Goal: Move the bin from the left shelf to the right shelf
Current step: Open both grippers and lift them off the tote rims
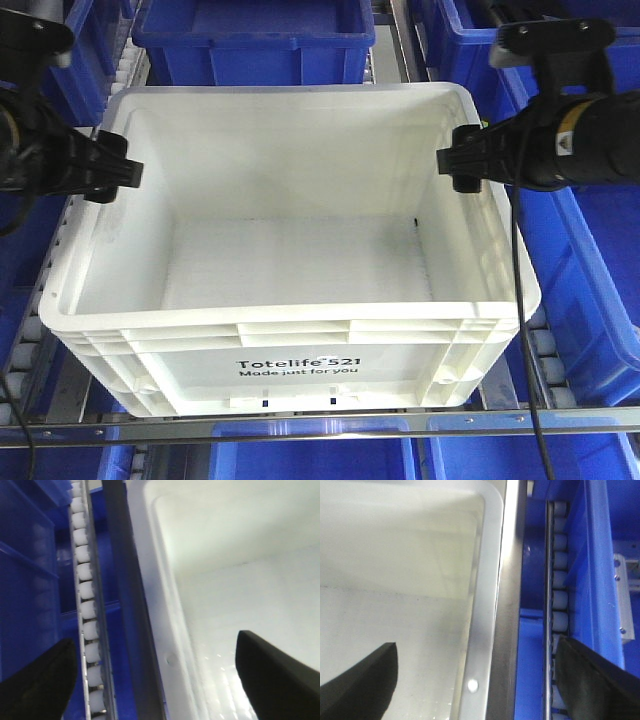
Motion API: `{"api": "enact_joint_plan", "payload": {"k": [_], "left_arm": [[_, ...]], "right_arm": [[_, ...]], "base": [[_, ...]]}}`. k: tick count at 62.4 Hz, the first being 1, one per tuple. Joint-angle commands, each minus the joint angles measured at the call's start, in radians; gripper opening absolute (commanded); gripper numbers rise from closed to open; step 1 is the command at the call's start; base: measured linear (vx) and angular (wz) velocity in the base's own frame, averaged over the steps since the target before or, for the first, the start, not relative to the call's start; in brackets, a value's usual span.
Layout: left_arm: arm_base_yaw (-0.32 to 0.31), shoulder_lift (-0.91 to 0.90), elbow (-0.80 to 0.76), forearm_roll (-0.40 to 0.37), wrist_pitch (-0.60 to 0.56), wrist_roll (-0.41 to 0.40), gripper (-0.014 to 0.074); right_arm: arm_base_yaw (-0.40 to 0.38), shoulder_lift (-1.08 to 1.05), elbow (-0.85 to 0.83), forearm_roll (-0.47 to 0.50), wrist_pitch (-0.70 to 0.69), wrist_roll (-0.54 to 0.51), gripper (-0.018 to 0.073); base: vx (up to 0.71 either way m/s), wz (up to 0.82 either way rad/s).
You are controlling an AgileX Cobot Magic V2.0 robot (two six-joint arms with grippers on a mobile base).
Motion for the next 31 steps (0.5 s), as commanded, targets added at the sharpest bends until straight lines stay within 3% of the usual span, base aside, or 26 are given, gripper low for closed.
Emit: {"api": "enact_joint_plan", "payload": {"k": [1, 9, 17, 27, 31], "left_arm": [[0.0, -0.093, -0.032, -0.09, -0.025, 0.104, 0.0607], [0.0, -0.21, 0.017, -0.259, -0.028, 0.263, 0.0607], [0.0, -0.369, 0.125, -0.419, -0.028, 0.401, 0.0603], [0.0, -0.574, 0.263, -0.642, -0.025, 0.566, 0.059], [0.0, -0.649, 0.311, -0.698, -0.024, 0.627, 0.059]], "right_arm": [[-0.001, -0.108, 0.05, -0.027, -0.108, -0.017, 0.0571], [-0.001, -0.256, 0.168, -0.027, -0.136, -0.042, 0.0557], [-0.001, -0.421, 0.24, 0.008, -0.074, -0.124, 0.0557], [-0.001, -0.583, 0.252, 0.168, 0.112, -0.372, 0.0557], [-0.001, -0.64, 0.252, 0.244, 0.171, -0.466, 0.0557]], "base": [[0.0, 0.0], [0.0, 0.0], [0.0, 0.0], [0.0, 0.0], [0.0, 0.0]]}}
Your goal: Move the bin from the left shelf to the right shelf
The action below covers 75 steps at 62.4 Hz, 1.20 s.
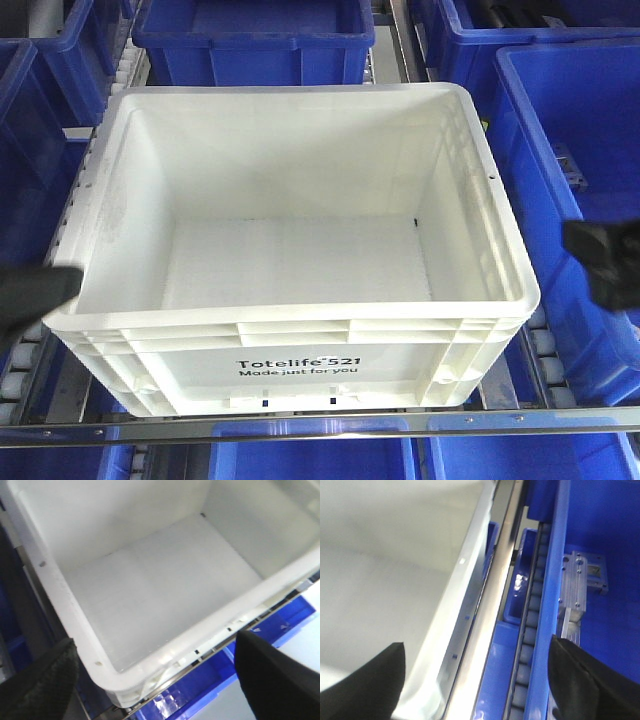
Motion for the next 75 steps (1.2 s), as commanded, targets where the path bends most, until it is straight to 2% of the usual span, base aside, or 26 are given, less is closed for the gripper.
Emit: {"api": "enact_joint_plan", "payload": {"k": [1, 6, 12, 29, 42, 51, 75], "left_arm": [[0.0, -0.1, 0.037, -0.107, -0.053, 0.09, 0.059], [0.0, -0.178, 0.082, -0.118, -0.056, 0.096, 0.059], [0.0, -0.242, 0.122, -0.115, -0.057, 0.08, 0.059], [0.0, -0.268, 0.149, -0.114, -0.085, 0.072, 0.059], [0.0, -0.268, 0.149, -0.113, -0.1, 0.045, 0.0574], [0.0, -0.268, 0.149, -0.112, -0.101, 0.028, 0.0493], [0.0, -0.268, 0.149, -0.111, -0.101, 0.028, 0.0145]], "right_arm": [[-0.001, -0.072, -0.025, 0.093, 0.032, -0.142, 0.0557], [-0.001, -0.133, -0.023, 0.149, 0.104, -0.175, 0.0557], [-0.001, -0.196, 0.002, 0.162, 0.152, -0.162, 0.0557], [-0.001, -0.263, 0.078, 0.142, 0.154, -0.143, 0.055], [-0.001, -0.263, 0.078, 0.142, 0.157, -0.145, 0.0491], [-0.001, -0.263, 0.078, 0.143, 0.177, -0.178, 0.0372], [-0.001, -0.263, 0.078, 0.154, 0.181, -0.206, -0.0011]], "base": [[0.0, 0.0], [0.0, 0.0], [0.0, 0.0], [0.0, 0.0], [0.0, 0.0], [0.0, 0.0], [0.0, 0.0]]}}
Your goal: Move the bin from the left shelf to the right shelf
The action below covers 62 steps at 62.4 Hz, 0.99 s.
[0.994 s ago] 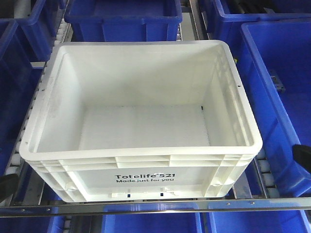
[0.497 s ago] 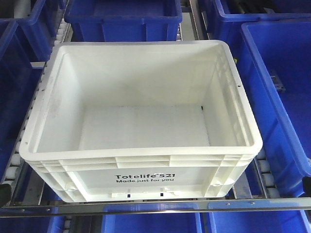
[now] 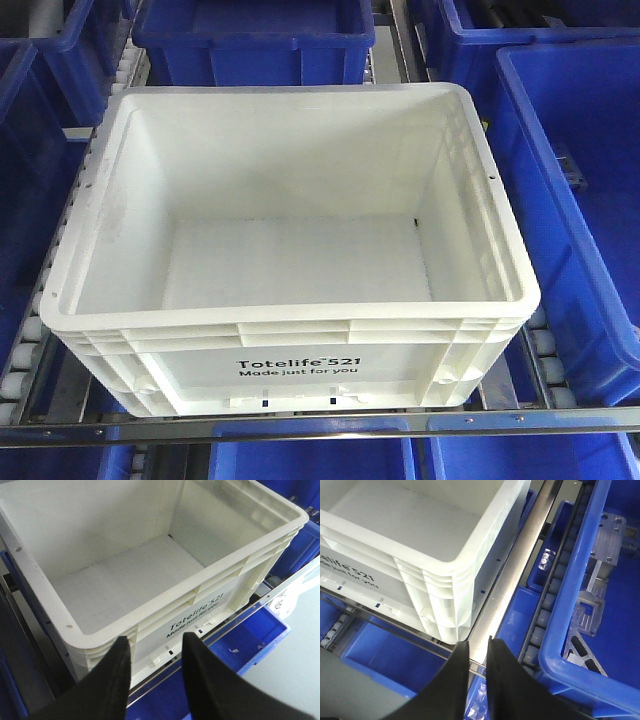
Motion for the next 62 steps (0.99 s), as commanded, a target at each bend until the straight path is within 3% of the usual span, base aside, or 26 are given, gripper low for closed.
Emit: {"api": "enact_joint_plan", "payload": {"k": [1, 15, 46, 52, 62], "left_arm": [[0.0, 0.008, -0.023, -0.019, -0.074, -0.008, 0.0136], [0.0, 0.008, -0.023, -0.02, -0.068, -0.008, 0.0052], [0.0, -0.011, -0.017, -0.009, -0.076, -0.007, 0.0052], [0.049, -0.079, 0.039, 0.062, -0.127, -0.006, 0.0052], [0.198, -0.231, 0.251, 0.102, -0.411, -0.006, 0.0054]], "right_arm": [[-0.001, 0.006, -0.024, -0.004, -0.056, -0.01, -0.0015], [-0.001, 0.006, -0.024, -0.004, -0.054, -0.01, -0.0008], [-0.001, 0.006, -0.024, -0.004, -0.054, -0.01, -0.0008], [-0.001, 0.006, -0.024, -0.005, -0.054, -0.01, -0.0008], [-0.001, 0.006, -0.024, -0.005, -0.054, -0.011, -0.0008]], "base": [[0.0, 0.0], [0.0, 0.0], [0.0, 0.0], [0.0, 0.0], [0.0, 0.0]]}}
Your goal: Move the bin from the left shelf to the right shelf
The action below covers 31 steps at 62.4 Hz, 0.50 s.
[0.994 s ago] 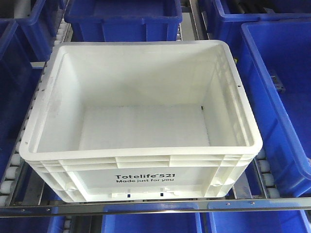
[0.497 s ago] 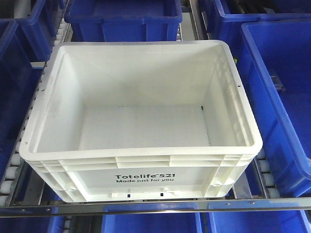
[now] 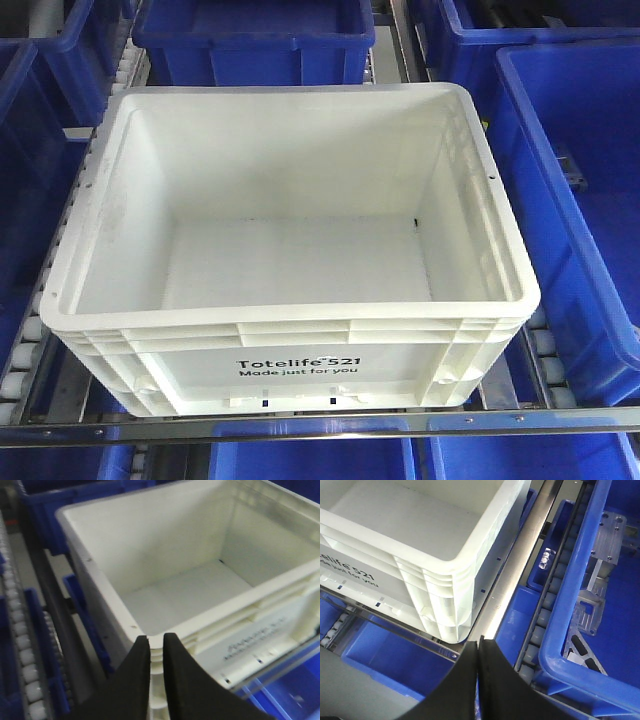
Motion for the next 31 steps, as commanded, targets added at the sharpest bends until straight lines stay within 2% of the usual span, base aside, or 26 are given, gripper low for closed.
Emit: {"api": "enact_joint_plan", "payload": {"k": [1, 9, 10, 19, 27, 31], "left_arm": [[0.072, -0.061, 0.086, 0.008, -0.234, -0.006, 0.0055], [0.151, -0.169, 0.245, 0.015, -0.424, -0.006, 0.0055], [0.161, -0.188, 0.315, 0.017, -0.495, -0.006, 0.0055], [0.162, -0.188, 0.412, 0.022, -0.622, -0.006, 0.0055], [0.191, -0.189, 0.469, 0.029, -0.663, -0.033, 0.0043], [0.201, -0.198, 0.473, 0.079, -0.649, -0.085, 0.0011]], "right_arm": [[-0.001, 0.006, -0.024, -0.005, -0.057, -0.011, -0.0008], [-0.001, 0.006, -0.024, -0.005, -0.057, -0.011, -0.0008], [-0.001, 0.006, -0.024, -0.005, -0.057, -0.011, -0.0008], [-0.001, 0.006, -0.024, -0.005, -0.057, -0.01, -0.0008], [-0.001, 0.006, -0.024, -0.005, -0.057, -0.01, -0.0008], [-0.001, 0.006, -0.024, -0.004, -0.057, -0.01, -0.0008]], "base": [[0.0, 0.0], [0.0, 0.0], [0.0, 0.0], [0.0, 0.0], [0.0, 0.0], [0.0, 0.0]]}}
